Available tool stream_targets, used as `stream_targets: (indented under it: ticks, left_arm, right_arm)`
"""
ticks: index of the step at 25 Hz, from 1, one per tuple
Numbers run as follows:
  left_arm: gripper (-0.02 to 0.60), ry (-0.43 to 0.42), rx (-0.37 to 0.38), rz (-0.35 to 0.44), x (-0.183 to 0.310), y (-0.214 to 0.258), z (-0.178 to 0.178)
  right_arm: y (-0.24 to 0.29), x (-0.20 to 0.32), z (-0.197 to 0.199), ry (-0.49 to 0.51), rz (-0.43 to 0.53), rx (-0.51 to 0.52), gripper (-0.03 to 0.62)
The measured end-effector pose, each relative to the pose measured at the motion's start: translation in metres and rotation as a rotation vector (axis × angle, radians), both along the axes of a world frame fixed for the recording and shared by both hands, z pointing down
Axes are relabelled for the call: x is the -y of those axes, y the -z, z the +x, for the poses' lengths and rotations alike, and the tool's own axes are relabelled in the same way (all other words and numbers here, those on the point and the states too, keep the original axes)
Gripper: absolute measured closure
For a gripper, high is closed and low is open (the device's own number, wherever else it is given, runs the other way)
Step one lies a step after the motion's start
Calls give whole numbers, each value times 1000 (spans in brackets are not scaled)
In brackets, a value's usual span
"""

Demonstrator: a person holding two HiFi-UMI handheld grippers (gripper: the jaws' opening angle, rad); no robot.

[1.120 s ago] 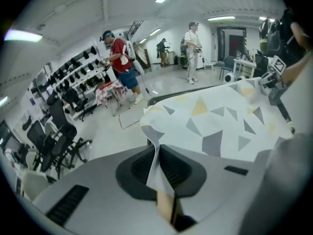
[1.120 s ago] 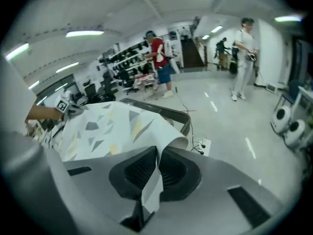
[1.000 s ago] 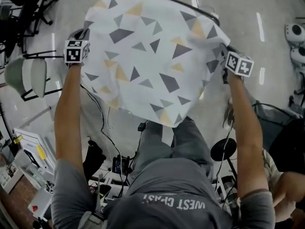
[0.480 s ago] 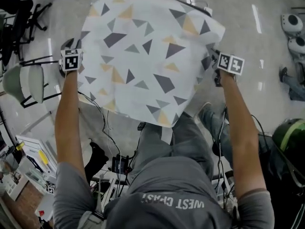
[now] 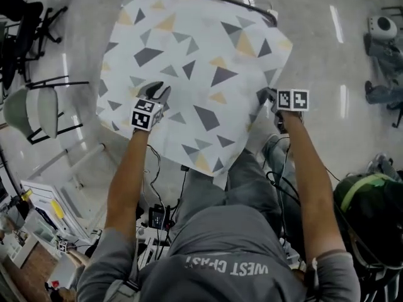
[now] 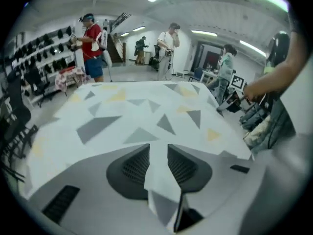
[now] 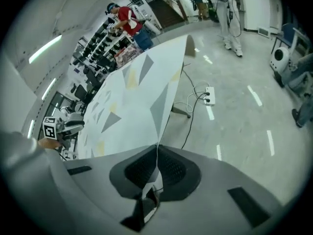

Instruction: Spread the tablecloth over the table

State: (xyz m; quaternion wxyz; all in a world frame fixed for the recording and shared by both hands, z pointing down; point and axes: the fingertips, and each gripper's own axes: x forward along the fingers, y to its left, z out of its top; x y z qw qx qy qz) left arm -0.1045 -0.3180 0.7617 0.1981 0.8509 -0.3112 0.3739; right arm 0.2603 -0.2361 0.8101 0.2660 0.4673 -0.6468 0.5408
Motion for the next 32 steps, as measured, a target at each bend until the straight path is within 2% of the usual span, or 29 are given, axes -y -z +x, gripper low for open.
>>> stream_targets:
  ticks: [2,4,6,7,9,10,12,14,17,19,23,26,28,30,32]
  left_arm:
    - [472,103,-73,-68,-16,-15,30]
    - [472,177,-105,-135,-29,-25,45]
    - [472,200,-121,-143,-36,-35,47]
    - [494,201,-135,-125,-36,-40,44]
    - [571,183,-167,-99,-34,-45,36]
    - [581,159,-172,-103,-35,-45,33]
    - [581,96,-145,-119,-34,-40,35]
    - [581,65,-109,-122,-22,-36,42]
    - [581,85,-78,-109,7,-35,47]
    - [581,88,-63,-93,20,-35,52]
    - [581,81,-47,-69,26,-37,56]
    - [581,83,-39,-47,28,-36,56]
    - [581,79,-28,-23,27,-36,56]
    - [581,64,-14,6,26,-37,56]
    - [581,38,-6,27,28,-36,57]
  right_arm:
    - [-1,5,3,57,-31,23,576]
    - [-2,11,7,68,-49,50,574]
    - [-3,13,8,47,-38,50,572]
    - [-2,12,7,31,-22,36,571]
    - [-1,7,5,-27,23,7,571]
    - [0,4,5,-71,40,7,572]
    - [4,3,7,-150,40,31,577]
    - [2,9,11,-167,-1,50,579]
    - [-6,15,12,-162,-57,77,577]
    - [-7,14,13,-187,-56,92,579]
    - [20,12,13,-193,21,58,583]
    - [59,14,8,-119,153,-56,583]
    - [78,13,3,-114,235,-95,583]
    - [75,6,0,-137,256,-106,585]
    - [52,-2,5,-192,208,-86,583]
